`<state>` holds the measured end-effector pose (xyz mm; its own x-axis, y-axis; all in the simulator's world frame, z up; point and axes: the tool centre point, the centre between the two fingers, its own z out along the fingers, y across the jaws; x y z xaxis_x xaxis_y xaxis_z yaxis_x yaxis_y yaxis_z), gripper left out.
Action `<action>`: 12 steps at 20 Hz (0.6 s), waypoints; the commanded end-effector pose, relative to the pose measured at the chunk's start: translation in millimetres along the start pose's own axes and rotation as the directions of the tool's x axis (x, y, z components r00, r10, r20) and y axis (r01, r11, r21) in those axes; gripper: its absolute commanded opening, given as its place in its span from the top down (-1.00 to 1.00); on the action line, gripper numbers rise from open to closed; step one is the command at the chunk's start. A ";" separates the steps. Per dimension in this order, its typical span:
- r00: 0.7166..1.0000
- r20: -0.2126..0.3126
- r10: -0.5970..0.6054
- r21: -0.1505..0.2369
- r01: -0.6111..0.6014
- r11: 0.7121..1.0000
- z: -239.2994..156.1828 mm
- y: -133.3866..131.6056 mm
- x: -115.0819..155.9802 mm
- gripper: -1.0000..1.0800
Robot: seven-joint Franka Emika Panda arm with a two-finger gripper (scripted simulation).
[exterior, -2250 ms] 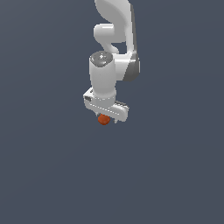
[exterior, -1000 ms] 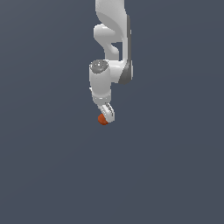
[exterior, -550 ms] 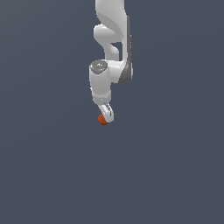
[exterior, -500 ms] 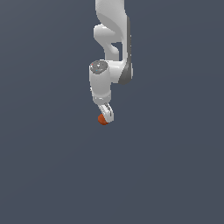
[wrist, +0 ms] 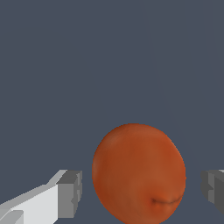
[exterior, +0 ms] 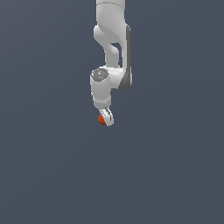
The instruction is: Pick up the object and move it to a goal position.
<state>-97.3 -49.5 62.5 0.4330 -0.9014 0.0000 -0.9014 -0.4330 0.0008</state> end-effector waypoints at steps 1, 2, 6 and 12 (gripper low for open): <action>1.000 0.000 0.001 0.000 -0.001 1.000 9.1 -0.1 -0.1 -0.92; 1.000 0.000 0.001 0.000 -0.001 1.000 11.5 -0.2 -0.1 -0.92; 1.000 0.000 0.001 0.001 -0.001 1.000 15.7 -0.3 0.0 -0.92; 1.000 0.000 0.001 0.001 -0.001 1.000 15.7 -0.3 0.0 1.00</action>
<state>-96.3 -49.0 48.0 0.4322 -0.9018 0.0006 -0.9018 -0.4322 -0.0019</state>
